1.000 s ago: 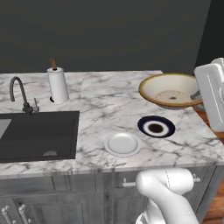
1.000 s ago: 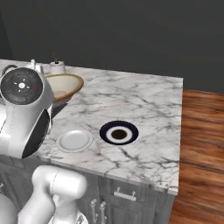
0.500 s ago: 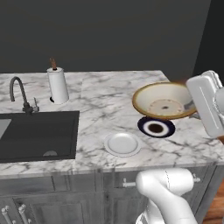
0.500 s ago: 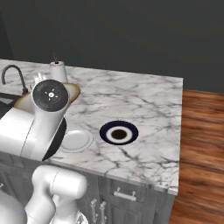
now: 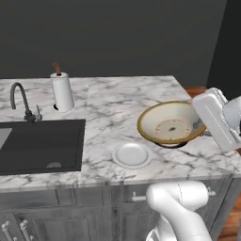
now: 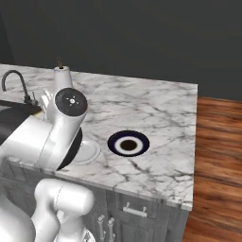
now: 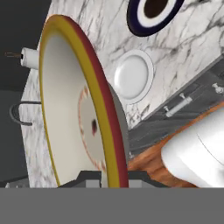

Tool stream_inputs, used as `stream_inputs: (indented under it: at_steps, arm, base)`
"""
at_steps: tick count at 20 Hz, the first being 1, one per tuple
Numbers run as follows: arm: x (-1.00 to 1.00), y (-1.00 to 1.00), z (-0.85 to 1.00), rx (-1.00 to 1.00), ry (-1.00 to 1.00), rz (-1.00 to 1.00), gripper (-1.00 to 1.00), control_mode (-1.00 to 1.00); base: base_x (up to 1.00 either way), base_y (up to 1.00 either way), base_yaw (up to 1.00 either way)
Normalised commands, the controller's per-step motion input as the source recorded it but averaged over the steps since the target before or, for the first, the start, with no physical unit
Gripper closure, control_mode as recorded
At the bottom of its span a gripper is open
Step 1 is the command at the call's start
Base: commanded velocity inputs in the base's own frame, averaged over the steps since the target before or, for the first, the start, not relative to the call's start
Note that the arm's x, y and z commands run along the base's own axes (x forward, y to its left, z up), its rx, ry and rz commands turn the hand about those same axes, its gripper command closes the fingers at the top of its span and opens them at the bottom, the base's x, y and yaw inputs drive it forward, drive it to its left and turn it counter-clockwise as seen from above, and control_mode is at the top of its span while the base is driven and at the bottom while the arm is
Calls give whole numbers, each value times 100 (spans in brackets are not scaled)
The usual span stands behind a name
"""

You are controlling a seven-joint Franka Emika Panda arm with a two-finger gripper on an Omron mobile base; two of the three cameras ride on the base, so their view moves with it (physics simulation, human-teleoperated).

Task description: Move the bowls from the cabinet to the plates on the dining table.

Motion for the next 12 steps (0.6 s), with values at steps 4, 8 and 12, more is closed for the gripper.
stream_inputs:
  at_steps: [4,8,12]
  arm:
    - [23,3,-43,2,14,11,100,-100]
    - [33,8,-47,4,12,3,100,-100]
    - [33,9,-48,4,10,1,100,-100]
  base:
    - [0,0,0]
    - [0,0,0]
    - [0,0,0]
